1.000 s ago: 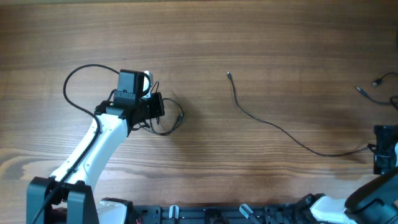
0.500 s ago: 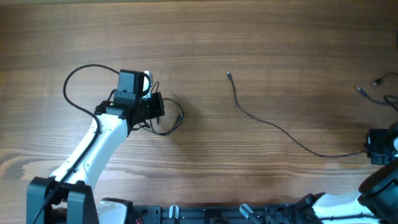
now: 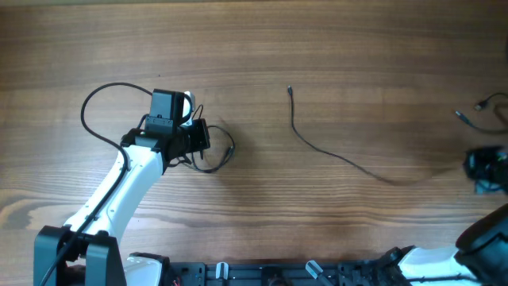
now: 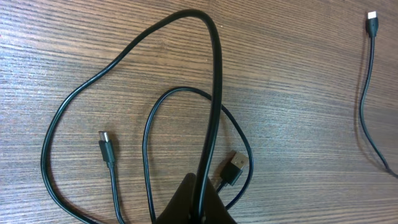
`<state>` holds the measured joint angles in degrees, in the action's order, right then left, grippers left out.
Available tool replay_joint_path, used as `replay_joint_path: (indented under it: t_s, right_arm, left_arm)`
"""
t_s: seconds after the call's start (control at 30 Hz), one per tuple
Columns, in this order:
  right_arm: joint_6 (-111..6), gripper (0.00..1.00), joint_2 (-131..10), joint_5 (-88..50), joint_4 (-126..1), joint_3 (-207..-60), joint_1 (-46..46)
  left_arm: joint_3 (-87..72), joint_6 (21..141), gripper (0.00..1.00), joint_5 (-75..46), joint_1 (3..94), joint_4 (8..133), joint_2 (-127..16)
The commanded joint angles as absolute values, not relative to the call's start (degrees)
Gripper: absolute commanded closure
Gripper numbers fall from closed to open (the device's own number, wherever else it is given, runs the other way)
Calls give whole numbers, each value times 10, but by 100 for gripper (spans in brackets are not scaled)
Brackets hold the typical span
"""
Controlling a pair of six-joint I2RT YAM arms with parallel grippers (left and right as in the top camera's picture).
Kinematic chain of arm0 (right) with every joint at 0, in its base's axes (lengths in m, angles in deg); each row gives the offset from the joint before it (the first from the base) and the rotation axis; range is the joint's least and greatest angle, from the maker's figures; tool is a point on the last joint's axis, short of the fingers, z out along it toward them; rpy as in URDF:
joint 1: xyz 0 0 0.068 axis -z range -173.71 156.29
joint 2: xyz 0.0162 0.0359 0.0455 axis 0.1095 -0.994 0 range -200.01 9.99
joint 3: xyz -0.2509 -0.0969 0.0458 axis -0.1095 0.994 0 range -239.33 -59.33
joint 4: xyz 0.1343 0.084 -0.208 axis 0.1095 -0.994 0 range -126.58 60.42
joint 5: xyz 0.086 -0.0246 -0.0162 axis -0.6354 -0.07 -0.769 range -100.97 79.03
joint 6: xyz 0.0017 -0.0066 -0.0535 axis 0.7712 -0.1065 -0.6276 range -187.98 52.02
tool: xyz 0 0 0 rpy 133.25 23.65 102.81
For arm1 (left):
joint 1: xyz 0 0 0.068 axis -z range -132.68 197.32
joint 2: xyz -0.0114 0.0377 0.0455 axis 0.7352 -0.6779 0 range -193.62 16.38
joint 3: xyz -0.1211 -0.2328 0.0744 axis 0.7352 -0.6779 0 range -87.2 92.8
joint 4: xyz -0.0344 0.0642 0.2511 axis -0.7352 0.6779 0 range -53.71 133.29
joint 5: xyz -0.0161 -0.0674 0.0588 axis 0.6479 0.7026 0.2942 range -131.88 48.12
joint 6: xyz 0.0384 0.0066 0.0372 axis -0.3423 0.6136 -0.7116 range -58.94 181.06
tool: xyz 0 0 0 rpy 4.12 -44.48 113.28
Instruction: Untangle cables
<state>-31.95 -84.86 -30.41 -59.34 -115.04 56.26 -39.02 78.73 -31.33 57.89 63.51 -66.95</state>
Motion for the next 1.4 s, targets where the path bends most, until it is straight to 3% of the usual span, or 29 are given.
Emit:
replay_joint_path:
  t_s: [0.0,0.3,0.53,0.77,0.97,1.07,1.23,1.3,1.37]
  right_arm:
    - [-299,96,-783,-491,-560,-1247,564]
    - [-117,96,-756,-546,-377,-1397,591]
    - [16,96,-758,-572,-222,-1408,683]
    - [83,96,-777,-545,-171,-1408,747]
    - [290,95,-837,-540,131,-1413,741]
    - [343,95,-860,-554,180,-1449,733]
    - [247,95,-866,-622,186,-1570,727]
    - [150,96,-866,-652,112,-1631,720]
    - [0,95,-866,-672,-73,-1709,709]
  left_arm:
    - [-386,778,96,-308,582,636,-661]
    - [-386,778,96,-308,582,637,-661]
    - [-386,778,96,-308,582,637,-661]
    - [-386,778,96,-308,582,636,-661]
    - [-386,778,96,-308,582,635,-661]
    - [-386,778,96,-308,582,633,-662]
    - [-386,779,96,-308,582,631,-663]
    - [-387,778,96,-308,582,631,-663]
    - [-386,778,96,-308,582,631,-663]
